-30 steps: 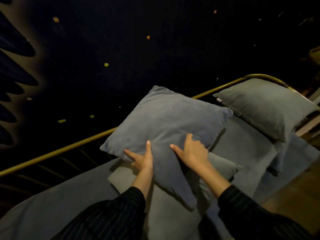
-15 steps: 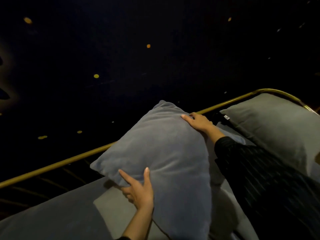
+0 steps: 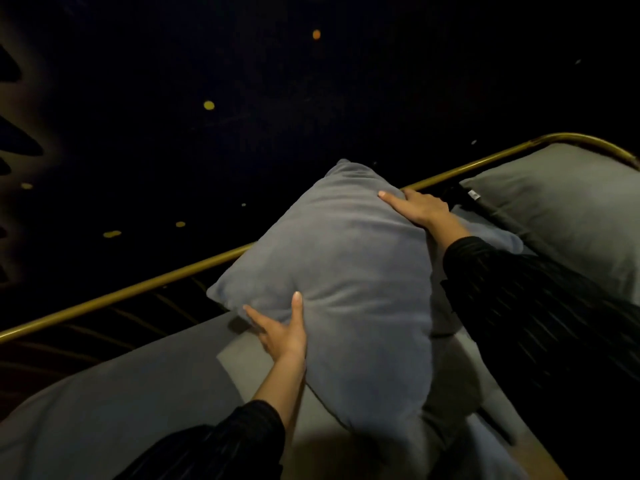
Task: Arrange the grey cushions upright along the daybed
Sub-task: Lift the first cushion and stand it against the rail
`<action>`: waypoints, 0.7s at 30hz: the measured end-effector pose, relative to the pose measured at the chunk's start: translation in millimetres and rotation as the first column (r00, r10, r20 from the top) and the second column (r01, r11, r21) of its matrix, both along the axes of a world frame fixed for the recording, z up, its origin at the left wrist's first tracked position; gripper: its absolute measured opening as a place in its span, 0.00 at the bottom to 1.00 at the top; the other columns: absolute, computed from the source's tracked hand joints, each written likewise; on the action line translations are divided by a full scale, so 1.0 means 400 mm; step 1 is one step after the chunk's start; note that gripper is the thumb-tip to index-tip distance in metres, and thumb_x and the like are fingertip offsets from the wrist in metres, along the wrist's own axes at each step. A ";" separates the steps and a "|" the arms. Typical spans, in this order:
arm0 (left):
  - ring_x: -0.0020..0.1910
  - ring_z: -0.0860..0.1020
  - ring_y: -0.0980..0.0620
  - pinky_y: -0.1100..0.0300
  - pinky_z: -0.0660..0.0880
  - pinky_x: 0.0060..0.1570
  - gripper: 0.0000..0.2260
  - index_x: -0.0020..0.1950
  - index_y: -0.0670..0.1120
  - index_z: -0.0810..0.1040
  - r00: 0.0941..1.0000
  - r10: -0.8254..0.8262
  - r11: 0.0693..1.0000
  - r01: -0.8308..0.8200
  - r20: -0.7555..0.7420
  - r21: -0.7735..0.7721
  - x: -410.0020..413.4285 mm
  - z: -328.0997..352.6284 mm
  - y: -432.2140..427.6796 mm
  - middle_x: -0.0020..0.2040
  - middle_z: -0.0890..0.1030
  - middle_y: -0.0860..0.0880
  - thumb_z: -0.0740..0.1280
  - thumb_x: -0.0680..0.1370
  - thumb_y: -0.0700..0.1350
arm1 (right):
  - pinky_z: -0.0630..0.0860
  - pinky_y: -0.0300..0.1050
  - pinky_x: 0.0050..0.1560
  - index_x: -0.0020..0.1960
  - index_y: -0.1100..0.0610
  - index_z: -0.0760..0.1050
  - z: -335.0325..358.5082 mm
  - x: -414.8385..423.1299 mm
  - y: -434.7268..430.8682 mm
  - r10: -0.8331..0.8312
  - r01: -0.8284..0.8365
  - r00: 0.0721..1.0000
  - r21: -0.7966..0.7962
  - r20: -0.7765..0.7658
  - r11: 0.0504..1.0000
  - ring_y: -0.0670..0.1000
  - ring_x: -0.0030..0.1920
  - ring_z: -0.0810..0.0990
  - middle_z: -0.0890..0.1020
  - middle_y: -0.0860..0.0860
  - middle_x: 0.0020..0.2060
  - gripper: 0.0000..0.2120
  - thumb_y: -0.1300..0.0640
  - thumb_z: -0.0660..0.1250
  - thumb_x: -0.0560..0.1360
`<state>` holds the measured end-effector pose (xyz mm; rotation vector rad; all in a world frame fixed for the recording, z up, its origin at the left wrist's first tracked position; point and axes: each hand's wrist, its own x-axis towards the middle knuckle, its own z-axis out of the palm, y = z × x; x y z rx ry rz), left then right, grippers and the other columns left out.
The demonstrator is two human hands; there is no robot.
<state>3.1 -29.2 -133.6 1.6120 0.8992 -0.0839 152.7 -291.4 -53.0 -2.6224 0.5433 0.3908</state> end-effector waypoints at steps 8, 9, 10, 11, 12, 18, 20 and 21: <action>0.61 0.79 0.40 0.44 0.78 0.59 0.33 0.67 0.41 0.74 0.942 0.336 0.803 -0.280 0.011 -0.526 -0.044 0.119 0.113 0.65 0.79 0.44 0.76 0.70 0.58 | 0.64 0.62 0.68 0.71 0.51 0.66 0.169 -0.133 0.147 0.134 -0.105 0.966 -0.137 0.223 0.985 0.63 0.65 0.74 0.77 0.57 0.65 0.40 0.25 0.47 0.71; 0.61 0.80 0.40 0.42 0.79 0.59 0.38 0.69 0.42 0.74 0.944 0.325 0.799 -0.242 0.058 -0.550 -0.057 0.134 0.134 0.66 0.80 0.44 0.78 0.66 0.60 | 0.65 0.62 0.67 0.70 0.52 0.66 0.202 -0.147 0.173 0.147 -0.109 0.956 -0.161 0.253 0.981 0.63 0.64 0.75 0.78 0.58 0.65 0.40 0.25 0.48 0.71; 0.60 0.81 0.40 0.40 0.79 0.59 0.43 0.70 0.43 0.73 0.942 0.319 0.799 -0.211 0.100 -0.563 -0.070 0.150 0.159 0.66 0.80 0.43 0.79 0.61 0.62 | 0.65 0.62 0.67 0.70 0.52 0.66 0.235 -0.159 0.198 0.154 -0.106 0.948 -0.179 0.280 0.978 0.63 0.64 0.75 0.78 0.58 0.64 0.39 0.25 0.48 0.71; 0.59 0.81 0.40 0.39 0.79 0.59 0.47 0.71 0.45 0.73 0.938 0.311 0.802 -0.172 0.153 -0.573 -0.079 0.167 0.190 0.65 0.81 0.43 0.80 0.56 0.64 | 0.64 0.62 0.67 0.71 0.52 0.66 0.264 -0.171 0.223 0.156 -0.103 0.940 -0.184 0.303 0.978 0.63 0.64 0.75 0.77 0.58 0.64 0.39 0.26 0.49 0.71; 0.59 0.82 0.41 0.39 0.79 0.59 0.50 0.72 0.46 0.72 0.929 0.311 0.805 -0.144 0.201 -0.576 -0.085 0.183 0.227 0.64 0.81 0.43 0.81 0.54 0.65 | 0.63 0.62 0.67 0.72 0.52 0.65 0.289 -0.183 0.251 0.155 -0.103 0.935 -0.176 0.318 0.979 0.64 0.64 0.75 0.77 0.59 0.65 0.40 0.26 0.49 0.72; 0.62 0.80 0.46 0.42 0.77 0.63 0.59 0.75 0.49 0.67 0.926 0.093 0.910 0.070 0.366 -0.409 -0.084 0.242 0.580 0.67 0.80 0.48 0.83 0.49 0.65 | 0.68 0.59 0.65 0.74 0.56 0.61 0.314 -0.291 0.505 0.044 -0.049 0.925 0.004 0.378 0.999 0.66 0.66 0.73 0.73 0.61 0.69 0.41 0.28 0.51 0.73; 0.64 0.79 0.47 0.43 0.77 0.64 0.56 0.77 0.49 0.65 0.922 0.007 0.927 0.139 0.386 -0.348 -0.105 0.251 0.720 0.67 0.79 0.49 0.84 0.53 0.62 | 0.69 0.60 0.64 0.73 0.57 0.62 0.272 -0.340 0.625 -0.016 -0.020 0.924 0.088 0.382 0.996 0.66 0.66 0.73 0.74 0.62 0.68 0.40 0.28 0.51 0.74; 0.65 0.79 0.47 0.44 0.76 0.65 0.54 0.77 0.48 0.65 0.917 -0.035 0.936 0.169 0.397 -0.307 -0.119 0.256 0.790 0.68 0.79 0.49 0.84 0.55 0.60 | 0.69 0.60 0.64 0.72 0.57 0.63 0.246 -0.369 0.687 -0.045 -0.001 0.926 0.122 0.375 0.993 0.67 0.65 0.73 0.74 0.62 0.67 0.40 0.28 0.51 0.73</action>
